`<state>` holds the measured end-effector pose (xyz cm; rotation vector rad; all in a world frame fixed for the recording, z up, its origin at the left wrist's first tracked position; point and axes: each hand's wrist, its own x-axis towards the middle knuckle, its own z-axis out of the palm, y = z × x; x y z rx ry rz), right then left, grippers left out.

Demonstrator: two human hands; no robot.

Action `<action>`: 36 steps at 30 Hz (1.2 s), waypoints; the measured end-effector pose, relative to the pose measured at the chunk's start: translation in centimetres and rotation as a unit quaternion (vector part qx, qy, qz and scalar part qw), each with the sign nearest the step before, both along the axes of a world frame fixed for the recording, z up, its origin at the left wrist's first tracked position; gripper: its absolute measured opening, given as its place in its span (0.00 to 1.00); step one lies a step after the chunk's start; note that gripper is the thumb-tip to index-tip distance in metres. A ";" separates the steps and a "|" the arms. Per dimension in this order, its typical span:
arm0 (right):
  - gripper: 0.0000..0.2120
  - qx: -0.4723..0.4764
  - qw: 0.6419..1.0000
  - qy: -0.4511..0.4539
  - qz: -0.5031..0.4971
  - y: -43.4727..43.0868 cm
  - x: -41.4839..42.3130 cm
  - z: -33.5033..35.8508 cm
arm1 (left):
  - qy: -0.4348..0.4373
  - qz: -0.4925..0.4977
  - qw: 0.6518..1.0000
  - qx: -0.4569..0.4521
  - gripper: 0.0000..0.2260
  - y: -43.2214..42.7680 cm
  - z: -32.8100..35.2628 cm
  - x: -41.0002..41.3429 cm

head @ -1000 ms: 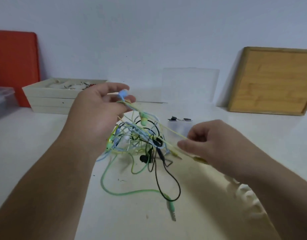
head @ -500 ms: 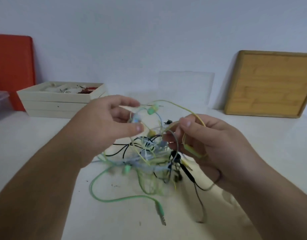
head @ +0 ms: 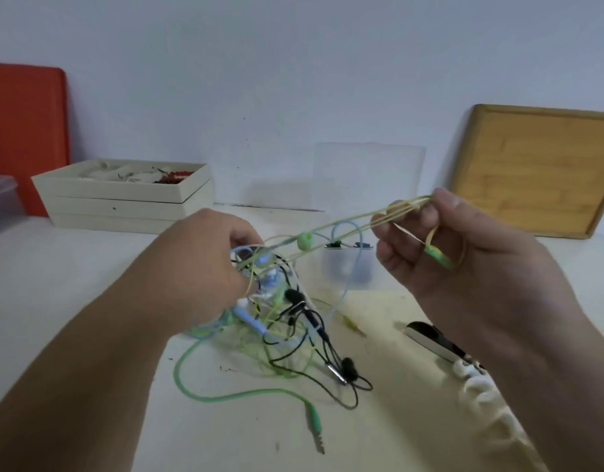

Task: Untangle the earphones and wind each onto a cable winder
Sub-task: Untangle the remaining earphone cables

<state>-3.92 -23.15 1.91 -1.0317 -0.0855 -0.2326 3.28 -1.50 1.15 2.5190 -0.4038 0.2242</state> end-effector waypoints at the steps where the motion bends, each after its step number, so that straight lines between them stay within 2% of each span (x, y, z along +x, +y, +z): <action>1: 0.14 0.003 1.000 0.005 0.003 -0.1 0.0 0.0 | -0.015 0.015 1.000 -0.011 0.12 0.2 0.1 0.2; 3: 0.13 -0.015 1.000 0.019 -0.012 -0.4 0.1 0.1 | -0.047 0.031 0.997 -0.046 0.13 0.7 0.3 0.5; 4: 0.13 -0.025 0.999 0.028 -0.025 -0.6 0.1 0.1 | -0.037 0.021 0.994 -0.097 0.15 0.9 0.5 0.6; 6: 0.14 -0.060 0.995 0.046 -0.066 -1.2 0.3 0.0 | 0.048 -0.054 0.966 -0.248 0.19 1.5 1.1 0.5; 8: 0.18 -0.170 0.976 0.065 -0.118 -2.0 0.5 -0.3 | 0.115 -0.123 0.924 -0.345 0.21 2.0 1.4 0.4; 9: 0.19 -0.255 0.954 0.071 -0.141 -2.3 0.7 -0.6 | 0.124 -0.131 0.913 -0.367 0.20 2.1 1.5 0.4; 11: 0.14 -0.426 0.886 0.086 -0.165 -2.4 0.6 -0.8 | 0.132 -0.107 0.897 -0.407 0.12 2.0 1.4 0.6; 13: 0.10 -0.519 0.833 0.099 -0.166 -2.1 0.4 -0.8 | 0.155 -0.091 0.869 -0.461 0.14 2.0 1.1 0.3; 15: 0.13 -0.535 0.828 0.114 -0.126 -1.5 0.1 -0.7 | 0.166 -0.084 0.836 -0.516 0.18 1.8 0.8 0.1; 19: 0.21 -0.539 0.830 0.120 -0.080 -0.5 0.1 -1.3 | 0.170 -0.077 0.771 -0.609 0.14 2.1 1.1 1.0; 21: 0.22 -0.491 0.859 0.118 -0.078 -0.3 0.2 -1.5 | 0.181 -0.120 0.747 -0.629 0.15 2.6 1.2 1.2; 22: 0.21 -0.463 0.876 0.111 -0.084 -0.2 0.2 -1.6 | 0.174 -0.131 0.750 -0.624 0.15 2.6 1.3 1.2; 23: 0.20 -0.433 0.891 0.102 -0.093 -0.1 0.3 -1.7 | 0.143 -0.126 0.772 -0.607 0.16 2.4 1.3 1.2; 25: 0.18 -0.364 0.923 0.081 -0.093 0.1 0.5 -1.8 | 0.021 -0.117 0.839 -0.532 0.15 1.7 1.5 0.7; 26: 0.18 -0.324 0.940 0.071 -0.078 0.1 0.5 -1.8 | -0.022 -0.144 0.870 -0.471 0.15 1.0 1.6 0.3; 28: 0.14 -0.237 0.969 0.057 -0.028 0.3 0.5 -1.6 | -0.003 -0.231 0.911 -0.342 0.21 -0.6 1.5 -1.1; 30: 0.14 -0.167 0.984 0.049 0.032 0.2 0.4 -1.2 | 0.055 -0.259 0.937 -0.230 0.27 -1.9 0.8 -2.0; 31: 0.15 -0.137 0.988 0.043 0.056 0.1 0.4 -1.0 | 0.064 -0.254 0.947 -0.188 0.24 -2.6 0.4 -2.4; 32: 0.16 -0.107 0.991 0.033 0.072 -0.2 0.5 -0.8 | 0.056 -0.241 0.955 -0.165 0.18 -3.1 0.2 -2.6; 34: 0.19 -0.050 0.996 0.003 0.079 -0.8 0.7 -0.5 | 0.025 -0.182 0.969 -0.167 0.04 -3.5 0.0 -2.4; 36: 0.20 -0.001 0.998 -0.036 0.059 -1.6 0.8 0.0 | 0.019 -0.122 0.974 -0.190 0.06 -3.1 0.1 -1.9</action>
